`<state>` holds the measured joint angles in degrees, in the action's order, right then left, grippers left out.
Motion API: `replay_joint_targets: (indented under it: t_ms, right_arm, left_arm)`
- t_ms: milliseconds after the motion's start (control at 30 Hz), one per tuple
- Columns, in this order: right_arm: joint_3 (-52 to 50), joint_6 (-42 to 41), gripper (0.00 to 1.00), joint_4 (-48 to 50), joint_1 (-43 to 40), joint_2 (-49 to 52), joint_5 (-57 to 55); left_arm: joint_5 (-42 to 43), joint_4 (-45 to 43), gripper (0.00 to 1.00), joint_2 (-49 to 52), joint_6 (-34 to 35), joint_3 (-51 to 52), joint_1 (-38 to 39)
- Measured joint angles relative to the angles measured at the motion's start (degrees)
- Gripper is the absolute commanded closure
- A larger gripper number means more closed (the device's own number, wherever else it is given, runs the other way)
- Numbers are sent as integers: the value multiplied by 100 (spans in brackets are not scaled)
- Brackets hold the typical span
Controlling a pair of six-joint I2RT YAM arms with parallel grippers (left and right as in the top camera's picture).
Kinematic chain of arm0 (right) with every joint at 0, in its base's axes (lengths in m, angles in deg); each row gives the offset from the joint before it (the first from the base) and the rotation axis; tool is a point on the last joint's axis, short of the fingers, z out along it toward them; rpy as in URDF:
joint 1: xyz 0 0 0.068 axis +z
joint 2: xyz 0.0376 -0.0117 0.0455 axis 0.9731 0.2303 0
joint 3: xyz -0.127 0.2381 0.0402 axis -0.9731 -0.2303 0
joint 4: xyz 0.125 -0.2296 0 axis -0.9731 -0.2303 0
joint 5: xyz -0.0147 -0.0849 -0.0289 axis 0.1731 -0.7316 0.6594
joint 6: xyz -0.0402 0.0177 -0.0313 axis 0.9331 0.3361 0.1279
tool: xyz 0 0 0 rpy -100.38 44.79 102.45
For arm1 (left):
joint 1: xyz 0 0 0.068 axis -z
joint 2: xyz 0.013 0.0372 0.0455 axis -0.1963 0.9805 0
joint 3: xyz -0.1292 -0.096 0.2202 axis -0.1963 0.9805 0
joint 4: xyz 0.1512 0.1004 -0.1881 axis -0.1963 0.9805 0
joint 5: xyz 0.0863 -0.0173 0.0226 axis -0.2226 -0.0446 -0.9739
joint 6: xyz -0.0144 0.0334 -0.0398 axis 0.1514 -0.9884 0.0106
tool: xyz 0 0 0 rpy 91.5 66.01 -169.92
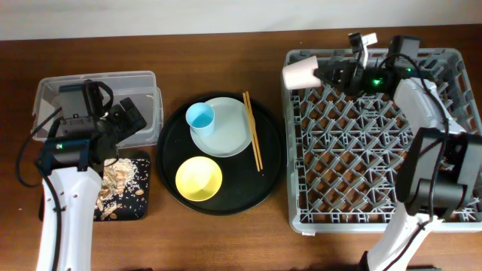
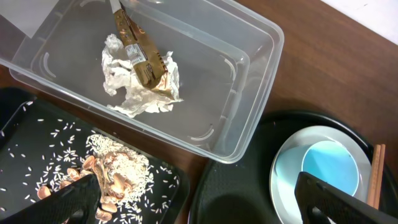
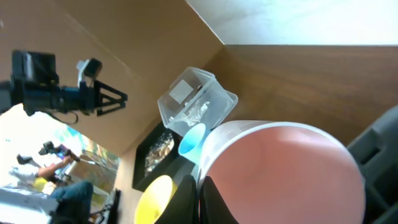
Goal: Sort waste into correct bins and load items into the dishwasher rack
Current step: 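Carry the pink cup to the rack's back left and release it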
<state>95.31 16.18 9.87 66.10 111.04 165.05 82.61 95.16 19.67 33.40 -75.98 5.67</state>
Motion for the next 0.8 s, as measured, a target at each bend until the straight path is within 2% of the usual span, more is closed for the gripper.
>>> replay_joint_targets:
  t_ms: [133, 533, 800]
  right_arm:
    - [2, 2, 96, 424, 190, 81, 15]
    - [2, 0, 96, 415, 304, 501, -374]
    - [9, 20, 96, -323, 31, 551, -415]
  left_arm:
    - [0, -2, 1, 0, 0, 0, 0]
    - [0, -2, 1, 0, 0, 0, 0]
    - [0, 0, 1, 0, 0, 0, 0]
